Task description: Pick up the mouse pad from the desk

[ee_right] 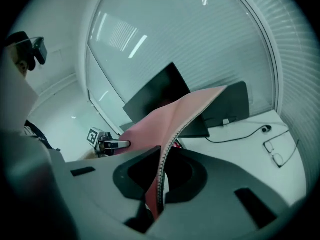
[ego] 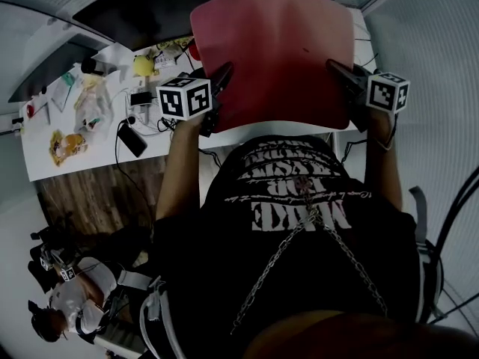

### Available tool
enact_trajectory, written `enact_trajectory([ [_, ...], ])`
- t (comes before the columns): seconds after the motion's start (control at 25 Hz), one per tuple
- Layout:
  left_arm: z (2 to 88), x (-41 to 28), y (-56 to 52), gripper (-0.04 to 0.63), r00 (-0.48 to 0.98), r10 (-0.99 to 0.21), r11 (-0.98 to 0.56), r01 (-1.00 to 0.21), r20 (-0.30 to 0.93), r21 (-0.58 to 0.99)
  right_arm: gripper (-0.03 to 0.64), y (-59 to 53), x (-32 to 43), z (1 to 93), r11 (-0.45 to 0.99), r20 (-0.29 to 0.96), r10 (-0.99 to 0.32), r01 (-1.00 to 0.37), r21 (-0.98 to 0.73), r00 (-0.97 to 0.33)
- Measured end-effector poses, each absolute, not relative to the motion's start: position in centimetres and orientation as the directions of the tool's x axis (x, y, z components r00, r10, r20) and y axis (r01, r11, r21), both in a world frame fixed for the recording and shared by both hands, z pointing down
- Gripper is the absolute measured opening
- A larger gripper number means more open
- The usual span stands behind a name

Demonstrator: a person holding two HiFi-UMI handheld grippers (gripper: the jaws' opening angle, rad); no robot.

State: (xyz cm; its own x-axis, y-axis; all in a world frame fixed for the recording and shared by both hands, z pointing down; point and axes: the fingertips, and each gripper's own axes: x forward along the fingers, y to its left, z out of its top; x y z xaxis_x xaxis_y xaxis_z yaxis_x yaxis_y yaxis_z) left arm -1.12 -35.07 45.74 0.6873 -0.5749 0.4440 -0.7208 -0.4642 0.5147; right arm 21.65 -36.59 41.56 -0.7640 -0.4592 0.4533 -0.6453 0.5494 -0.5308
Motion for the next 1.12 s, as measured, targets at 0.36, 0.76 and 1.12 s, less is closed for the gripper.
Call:
enact_trajectory([
  [0.36,57.9,-0.8,-34.7,0.025,0.660,-0.507,-0.305,-0.739,0.554,0.601,0.014,-36.1,22.6,54.3,0.397,0.585,-0.411,-0.715,-0.575,-0.699],
  [0.76,68.8,-0.5,-33.8,0.025,0.624,-0.401,-0.211,-0.775,0.671,0.595,0.014,-35.7,22.4,64.2,0.326,0.728,-0.299,-0.783,-0.530,-0.617],
  [1.12,71.9,-2.8,-33.5,0.070,0.514,-0.427,-0.214,-0.857,0.744,0.469,0.017,-35.5,24.9,68.7,0.356,0.883,-0.268,-0.891,-0.282,-0.386],
])
